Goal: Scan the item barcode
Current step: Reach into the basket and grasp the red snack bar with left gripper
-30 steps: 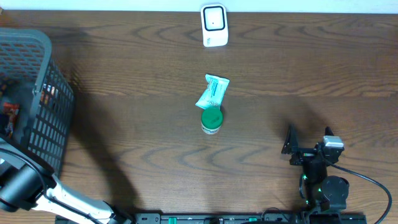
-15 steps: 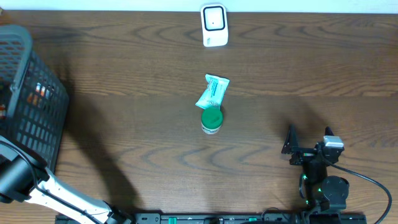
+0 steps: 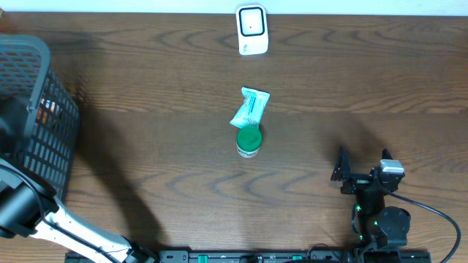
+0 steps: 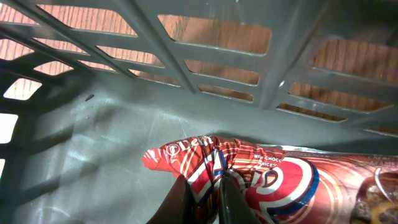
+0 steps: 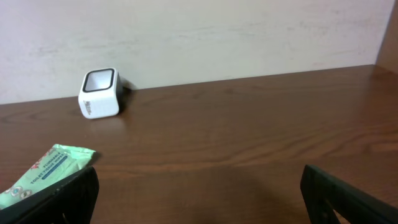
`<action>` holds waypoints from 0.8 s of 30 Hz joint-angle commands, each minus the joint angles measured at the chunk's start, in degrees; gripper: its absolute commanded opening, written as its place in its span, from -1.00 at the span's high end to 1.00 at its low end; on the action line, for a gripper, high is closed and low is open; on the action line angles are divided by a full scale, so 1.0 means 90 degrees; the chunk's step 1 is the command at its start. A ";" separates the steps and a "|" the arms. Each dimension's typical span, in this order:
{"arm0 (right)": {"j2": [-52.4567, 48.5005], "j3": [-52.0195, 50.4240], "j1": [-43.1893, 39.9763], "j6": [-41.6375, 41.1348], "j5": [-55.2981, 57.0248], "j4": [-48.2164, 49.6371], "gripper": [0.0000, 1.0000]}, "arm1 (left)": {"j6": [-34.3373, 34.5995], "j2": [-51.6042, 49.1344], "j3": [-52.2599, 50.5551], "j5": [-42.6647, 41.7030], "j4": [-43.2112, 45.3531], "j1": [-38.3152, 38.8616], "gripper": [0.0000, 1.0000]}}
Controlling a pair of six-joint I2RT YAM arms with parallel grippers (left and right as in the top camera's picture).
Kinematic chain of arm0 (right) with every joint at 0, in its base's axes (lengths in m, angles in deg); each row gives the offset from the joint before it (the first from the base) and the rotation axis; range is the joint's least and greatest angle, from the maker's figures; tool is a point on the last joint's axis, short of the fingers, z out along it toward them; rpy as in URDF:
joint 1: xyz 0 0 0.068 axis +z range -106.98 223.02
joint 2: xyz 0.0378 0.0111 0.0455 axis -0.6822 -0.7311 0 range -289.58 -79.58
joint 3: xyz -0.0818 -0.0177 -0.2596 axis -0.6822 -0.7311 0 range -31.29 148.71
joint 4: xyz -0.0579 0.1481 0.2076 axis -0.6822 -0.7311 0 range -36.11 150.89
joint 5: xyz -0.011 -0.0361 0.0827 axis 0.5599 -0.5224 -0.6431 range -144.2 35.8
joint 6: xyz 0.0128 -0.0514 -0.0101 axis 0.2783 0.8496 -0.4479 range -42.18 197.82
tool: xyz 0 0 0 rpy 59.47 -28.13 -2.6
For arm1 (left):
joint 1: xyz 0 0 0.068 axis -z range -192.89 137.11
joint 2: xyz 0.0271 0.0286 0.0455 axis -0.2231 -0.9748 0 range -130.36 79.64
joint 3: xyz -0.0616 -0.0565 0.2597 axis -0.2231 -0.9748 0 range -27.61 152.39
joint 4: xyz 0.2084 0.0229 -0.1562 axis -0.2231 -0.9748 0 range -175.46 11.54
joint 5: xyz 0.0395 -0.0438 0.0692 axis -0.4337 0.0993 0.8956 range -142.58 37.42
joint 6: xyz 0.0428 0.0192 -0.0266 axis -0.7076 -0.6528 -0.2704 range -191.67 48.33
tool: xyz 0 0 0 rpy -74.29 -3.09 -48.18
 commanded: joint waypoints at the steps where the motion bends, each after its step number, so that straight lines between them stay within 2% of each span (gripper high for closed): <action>1: 0.0010 -0.0010 0.0049 -0.0092 0.0058 -0.0022 -0.99 | -0.0104 -0.0444 -0.0442 -0.0882 -0.0260 -0.0148 0.86; 5: 0.0010 -0.0010 0.0049 -0.0092 0.0058 -0.0022 -0.99 | -0.0107 0.0442 -0.0442 -0.1729 -0.0284 -0.0148 0.86; 10: 0.0010 -0.0010 0.0049 -0.0092 0.0058 -0.0022 -0.98 | -0.0107 0.2239 -0.0442 -0.3189 -0.0257 -0.0148 0.85; 16: 0.0010 -0.0010 0.0049 -0.0092 0.0058 -0.0022 -0.98 | -0.0075 0.4660 -0.0442 -0.3572 -0.0138 -0.0141 0.85; 19: 0.0010 -0.0010 0.0049 -0.0092 0.0058 -0.0022 -0.98 | -0.0015 0.5649 -0.0442 -0.4097 -0.0032 -0.0027 0.86; 24: 0.0010 -0.0010 0.0049 -0.0092 0.0058 -0.0022 -0.99 | -0.0007 0.6812 -0.0444 -0.4728 -0.0019 0.0792 0.85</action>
